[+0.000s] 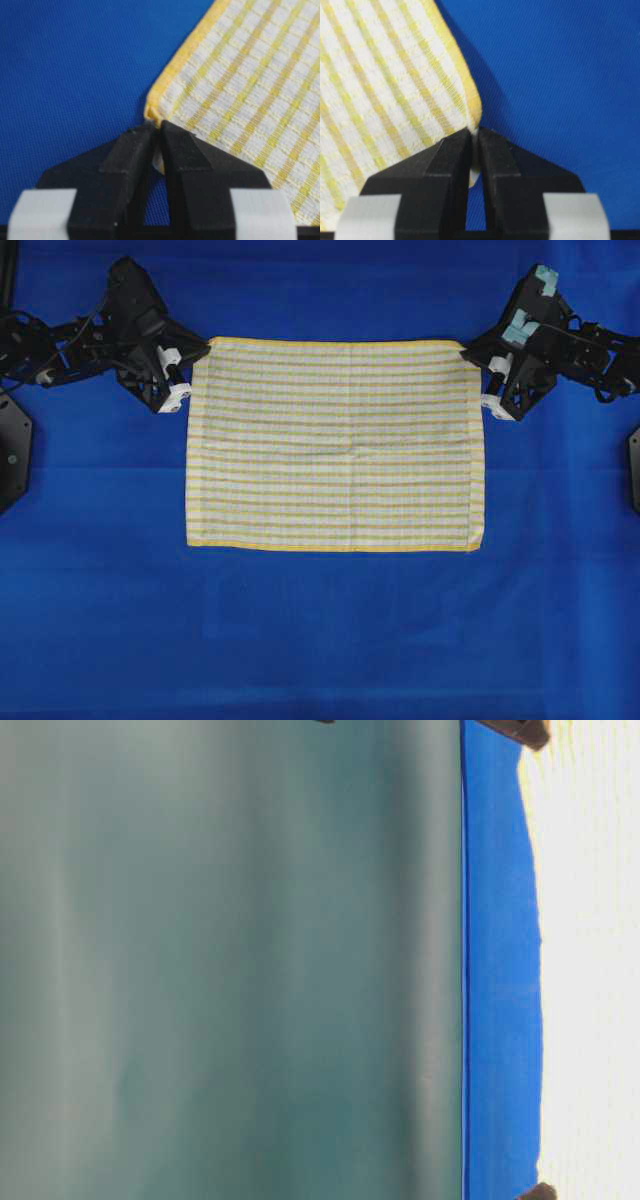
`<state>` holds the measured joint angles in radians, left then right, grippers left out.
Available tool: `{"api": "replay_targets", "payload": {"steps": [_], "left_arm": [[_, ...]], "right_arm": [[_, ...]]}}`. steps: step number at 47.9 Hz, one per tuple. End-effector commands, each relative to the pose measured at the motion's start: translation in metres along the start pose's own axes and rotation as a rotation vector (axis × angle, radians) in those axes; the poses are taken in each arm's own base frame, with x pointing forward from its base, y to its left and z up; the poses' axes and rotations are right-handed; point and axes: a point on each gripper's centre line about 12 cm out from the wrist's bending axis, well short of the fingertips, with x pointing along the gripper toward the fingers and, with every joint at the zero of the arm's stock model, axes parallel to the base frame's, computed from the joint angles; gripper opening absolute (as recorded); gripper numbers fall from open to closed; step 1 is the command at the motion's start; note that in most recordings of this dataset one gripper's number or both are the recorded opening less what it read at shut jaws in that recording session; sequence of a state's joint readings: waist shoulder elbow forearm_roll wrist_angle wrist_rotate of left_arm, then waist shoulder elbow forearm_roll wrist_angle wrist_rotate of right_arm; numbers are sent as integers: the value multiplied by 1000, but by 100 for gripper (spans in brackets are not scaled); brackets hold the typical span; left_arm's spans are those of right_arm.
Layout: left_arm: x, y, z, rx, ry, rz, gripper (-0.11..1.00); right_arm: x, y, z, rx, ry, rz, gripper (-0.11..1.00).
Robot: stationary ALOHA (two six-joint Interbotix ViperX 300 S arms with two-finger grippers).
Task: Fold the yellow towel.
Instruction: 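Pull both held corners down toward the bottom edge, folding in half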
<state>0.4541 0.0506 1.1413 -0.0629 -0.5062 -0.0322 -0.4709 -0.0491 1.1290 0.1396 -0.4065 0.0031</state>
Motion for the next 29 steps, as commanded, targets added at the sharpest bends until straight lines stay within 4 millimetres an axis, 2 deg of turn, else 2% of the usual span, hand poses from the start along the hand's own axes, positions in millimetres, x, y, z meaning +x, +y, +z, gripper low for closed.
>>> {"api": "replay_targets", "payload": {"steps": [1,14,22,29], "left_arm": [[-5,-2,13,2,-40,-6,4],[-31,-6,37,15,-94,-22,4],[-39,-7,38,15,-87,-29,4],[-40,-16,36,24,-84,-56,4]], "right_arm": [[-8,1,15,8,-62,5,4],[-25,2,25,12,-106,15,4],[-26,3,24,9,-95,19,4],[-27,7,20,2,-74,32,4]]}}
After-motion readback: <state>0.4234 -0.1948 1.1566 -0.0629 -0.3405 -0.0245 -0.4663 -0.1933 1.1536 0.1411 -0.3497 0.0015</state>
